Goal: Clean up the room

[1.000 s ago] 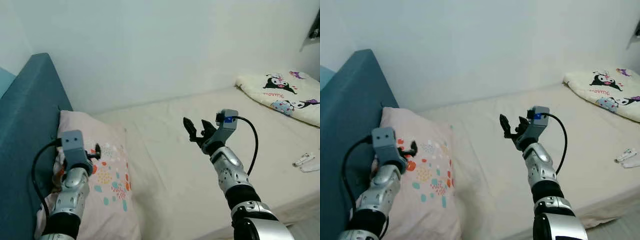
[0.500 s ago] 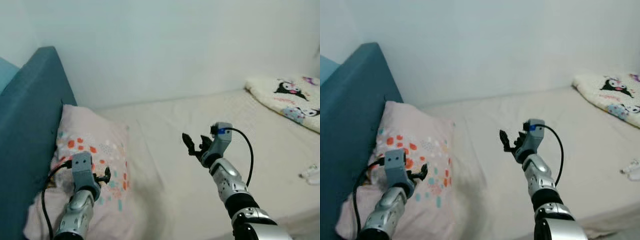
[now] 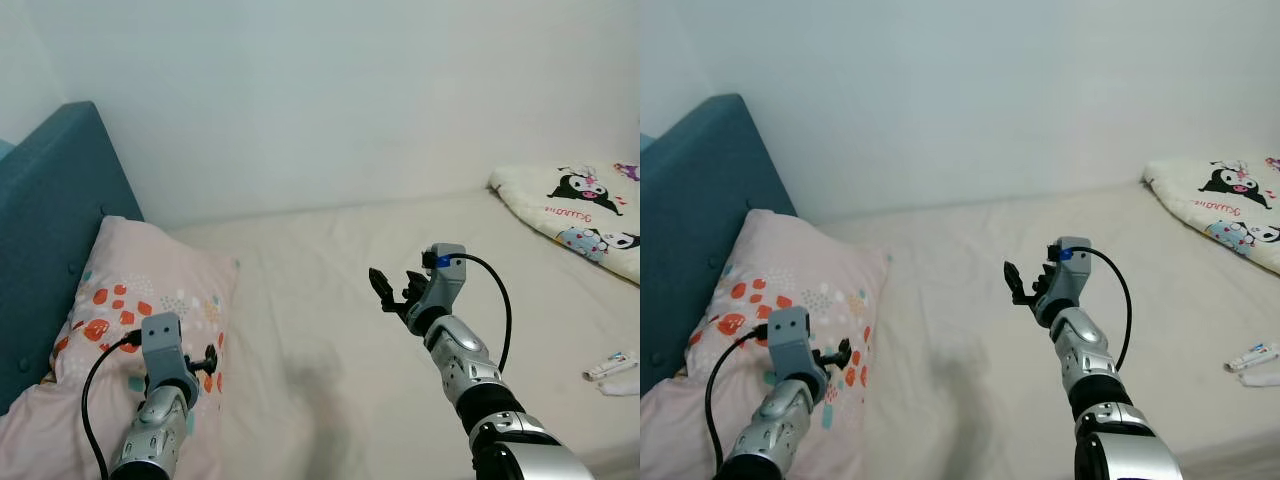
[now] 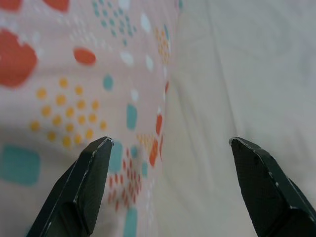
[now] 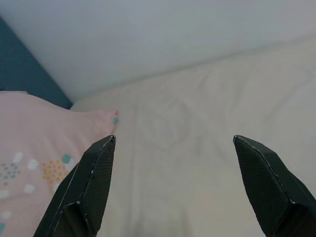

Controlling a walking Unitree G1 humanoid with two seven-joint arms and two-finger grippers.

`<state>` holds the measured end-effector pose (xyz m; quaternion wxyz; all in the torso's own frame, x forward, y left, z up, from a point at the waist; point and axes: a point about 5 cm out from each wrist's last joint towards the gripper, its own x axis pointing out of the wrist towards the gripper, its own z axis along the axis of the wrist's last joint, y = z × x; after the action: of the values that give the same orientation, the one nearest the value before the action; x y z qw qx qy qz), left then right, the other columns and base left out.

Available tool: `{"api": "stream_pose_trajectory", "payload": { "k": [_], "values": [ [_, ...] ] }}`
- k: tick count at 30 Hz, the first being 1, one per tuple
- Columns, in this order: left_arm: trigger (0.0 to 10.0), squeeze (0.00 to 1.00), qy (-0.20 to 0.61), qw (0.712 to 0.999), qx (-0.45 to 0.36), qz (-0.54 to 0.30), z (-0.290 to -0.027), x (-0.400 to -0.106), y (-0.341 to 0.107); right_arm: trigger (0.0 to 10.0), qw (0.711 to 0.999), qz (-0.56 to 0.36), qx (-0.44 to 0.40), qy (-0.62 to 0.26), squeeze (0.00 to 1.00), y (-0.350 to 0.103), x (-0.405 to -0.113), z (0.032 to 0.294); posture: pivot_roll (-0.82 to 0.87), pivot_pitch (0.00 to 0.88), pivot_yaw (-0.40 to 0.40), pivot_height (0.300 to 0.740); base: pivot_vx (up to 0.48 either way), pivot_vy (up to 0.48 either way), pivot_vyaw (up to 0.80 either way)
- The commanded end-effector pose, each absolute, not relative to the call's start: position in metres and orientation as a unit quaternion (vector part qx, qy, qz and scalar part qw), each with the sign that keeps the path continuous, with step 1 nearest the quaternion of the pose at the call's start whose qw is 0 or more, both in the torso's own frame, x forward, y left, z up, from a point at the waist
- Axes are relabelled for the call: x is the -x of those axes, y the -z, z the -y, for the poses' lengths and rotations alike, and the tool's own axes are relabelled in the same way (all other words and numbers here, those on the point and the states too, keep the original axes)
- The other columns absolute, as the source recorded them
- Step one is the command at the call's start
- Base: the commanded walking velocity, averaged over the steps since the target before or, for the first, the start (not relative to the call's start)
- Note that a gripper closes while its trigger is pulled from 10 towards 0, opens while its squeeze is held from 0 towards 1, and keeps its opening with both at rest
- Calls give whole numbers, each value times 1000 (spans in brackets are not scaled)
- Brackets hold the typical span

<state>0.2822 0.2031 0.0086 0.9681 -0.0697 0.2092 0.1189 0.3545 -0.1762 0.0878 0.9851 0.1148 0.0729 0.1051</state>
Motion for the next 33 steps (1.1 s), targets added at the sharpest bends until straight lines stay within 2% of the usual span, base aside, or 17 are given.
{"api": "stream_pose_trajectory", "payload": {
  "k": [1, 7, 17, 25, 33],
  "values": [
    [10000, 0, -125, 967, 58, -215, -210, -282, -8, 10000, 984, -86, -113, -105, 0, -81, -352, 175, -150, 0, 8, 740, -480, 0, 0],
    [10000, 0, -124, 967, 56, -214, -210, -283, -8, 10000, 984, -86, -113, -104, 0, -81, -352, 174, -149, 0, 7, 740, -480, 0, 0],
    [10000, 0, -87, 981, 53, -168, -200, -293, -22, 10000, 985, -83, -116, -101, 0, -83, -353, 174, -147, 0, 6, 740, 0, 0, 0],
    [10000, 0, -84, 979, 36, -180, -196, -293, -19, 10000, 984, -81, -120, -100, 0, -82, -353, 174, -146, 0, 6, 740, 0, -480, 0],
    [10000, 0, -105, 978, 56, -171, -195, -299, -25, 10000, 983, -100, -111, -102, 0, -79, -353, 171, -146, 0, 7, 730, 0, 0, 0]
  ]
}}
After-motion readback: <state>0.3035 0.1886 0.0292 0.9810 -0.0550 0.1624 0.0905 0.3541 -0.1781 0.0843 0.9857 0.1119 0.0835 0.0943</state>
